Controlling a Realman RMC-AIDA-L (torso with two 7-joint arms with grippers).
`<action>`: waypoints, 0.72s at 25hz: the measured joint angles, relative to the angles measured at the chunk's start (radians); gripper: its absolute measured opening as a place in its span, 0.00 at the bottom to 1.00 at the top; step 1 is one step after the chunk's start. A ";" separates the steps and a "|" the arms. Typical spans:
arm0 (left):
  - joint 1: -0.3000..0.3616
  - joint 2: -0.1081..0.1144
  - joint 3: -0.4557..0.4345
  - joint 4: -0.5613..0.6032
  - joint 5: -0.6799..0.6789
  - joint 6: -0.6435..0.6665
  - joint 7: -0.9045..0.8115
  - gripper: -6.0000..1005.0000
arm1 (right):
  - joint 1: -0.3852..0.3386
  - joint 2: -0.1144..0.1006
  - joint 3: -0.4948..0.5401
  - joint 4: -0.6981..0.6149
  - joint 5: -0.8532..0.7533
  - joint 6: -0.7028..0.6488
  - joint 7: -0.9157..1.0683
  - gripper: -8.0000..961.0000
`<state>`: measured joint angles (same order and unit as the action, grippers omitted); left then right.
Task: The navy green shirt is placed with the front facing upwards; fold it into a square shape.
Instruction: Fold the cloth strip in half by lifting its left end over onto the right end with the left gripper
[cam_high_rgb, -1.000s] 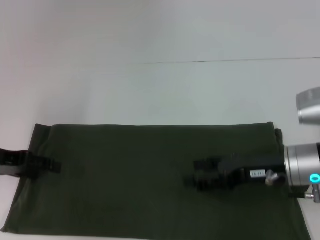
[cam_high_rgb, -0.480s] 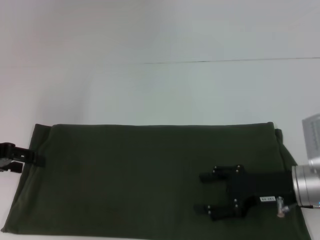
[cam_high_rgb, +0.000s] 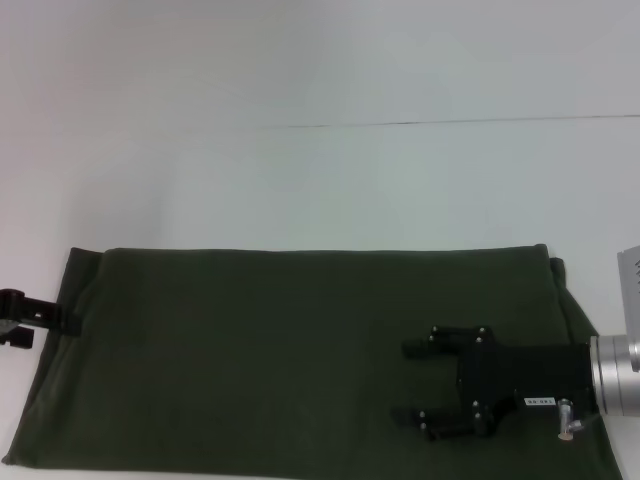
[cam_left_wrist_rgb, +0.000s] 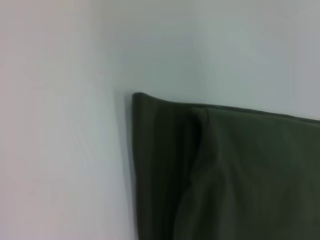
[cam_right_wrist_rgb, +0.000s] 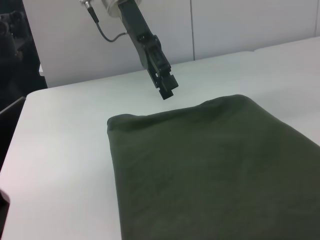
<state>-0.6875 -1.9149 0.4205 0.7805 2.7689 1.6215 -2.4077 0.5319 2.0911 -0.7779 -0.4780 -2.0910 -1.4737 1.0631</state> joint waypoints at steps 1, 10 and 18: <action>0.000 0.000 0.003 -0.002 0.000 -0.005 0.001 0.83 | 0.000 0.000 0.000 0.000 0.000 0.000 0.000 0.90; 0.003 -0.009 0.050 -0.005 0.003 -0.033 0.002 0.83 | 0.000 0.000 0.000 0.000 0.000 0.000 -0.001 0.90; 0.006 -0.011 0.055 -0.012 0.010 -0.048 0.005 0.83 | -0.002 0.000 0.000 0.005 0.000 0.000 -0.002 0.89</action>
<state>-0.6811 -1.9259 0.4759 0.7688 2.7790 1.5733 -2.4030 0.5301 2.0907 -0.7776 -0.4734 -2.0907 -1.4739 1.0611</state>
